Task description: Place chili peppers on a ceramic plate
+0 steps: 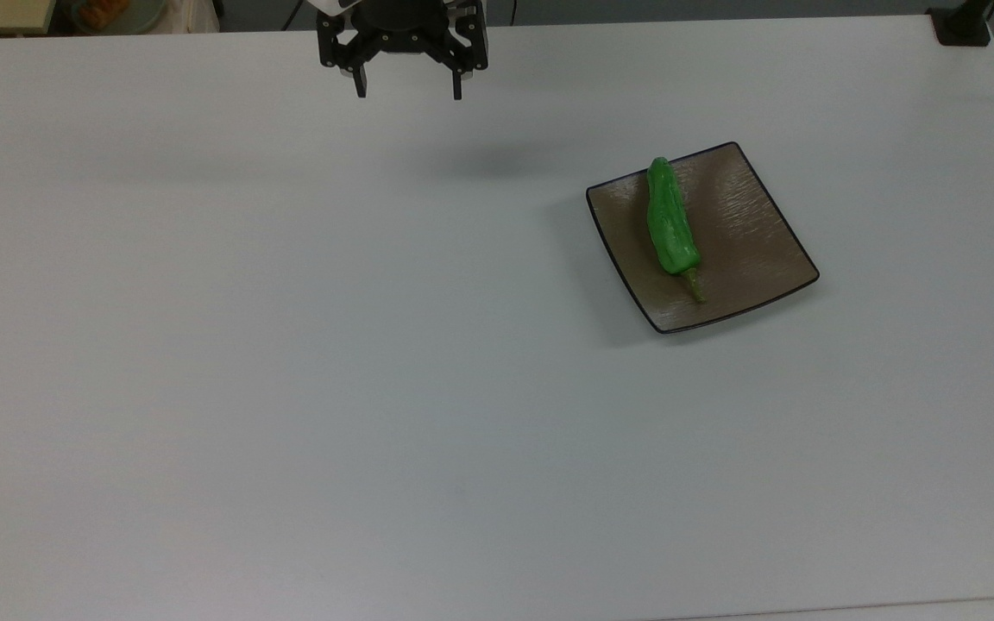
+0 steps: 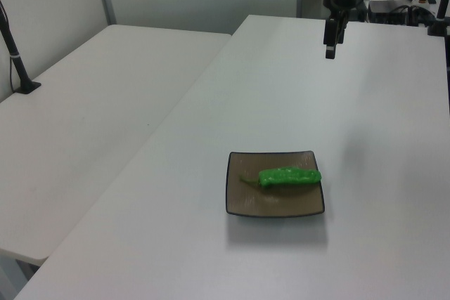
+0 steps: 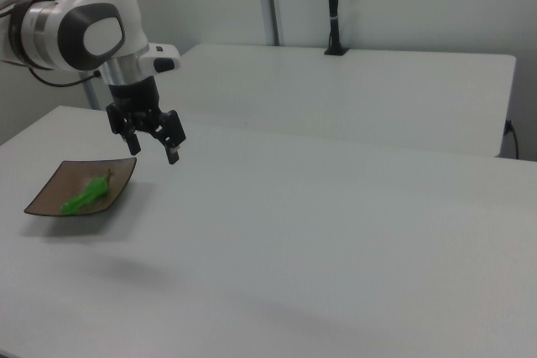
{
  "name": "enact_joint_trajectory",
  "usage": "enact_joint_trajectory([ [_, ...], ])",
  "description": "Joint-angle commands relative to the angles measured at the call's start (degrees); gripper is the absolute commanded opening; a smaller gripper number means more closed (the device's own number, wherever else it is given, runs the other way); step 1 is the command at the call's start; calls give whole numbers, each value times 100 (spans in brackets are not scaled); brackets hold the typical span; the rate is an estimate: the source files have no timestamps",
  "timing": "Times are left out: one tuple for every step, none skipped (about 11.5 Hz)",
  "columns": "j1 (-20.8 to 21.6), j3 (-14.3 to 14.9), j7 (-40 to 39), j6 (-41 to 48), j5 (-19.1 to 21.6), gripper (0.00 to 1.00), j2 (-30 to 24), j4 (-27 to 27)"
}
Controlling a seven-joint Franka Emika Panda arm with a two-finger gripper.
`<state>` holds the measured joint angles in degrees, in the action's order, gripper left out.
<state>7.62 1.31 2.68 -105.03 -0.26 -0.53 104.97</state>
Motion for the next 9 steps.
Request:
enact_joint_trajectory([
  [12,27,-101,-123,79,100,18,-108],
  [12,27,-83,-123,62,100,27,-108],
  [-32,27,-83,-114,70,100,27,-117],
  [-67,27,-92,-114,70,100,27,-117],
  [-85,18,-92,-114,70,100,27,-117],
  [-189,-43,-101,-123,70,100,44,-126],
  [-338,-165,-144,-114,70,100,62,-196],
  [-523,-323,-153,-114,70,100,105,-222],
  [-638,-455,-153,-114,79,100,115,-275],
])
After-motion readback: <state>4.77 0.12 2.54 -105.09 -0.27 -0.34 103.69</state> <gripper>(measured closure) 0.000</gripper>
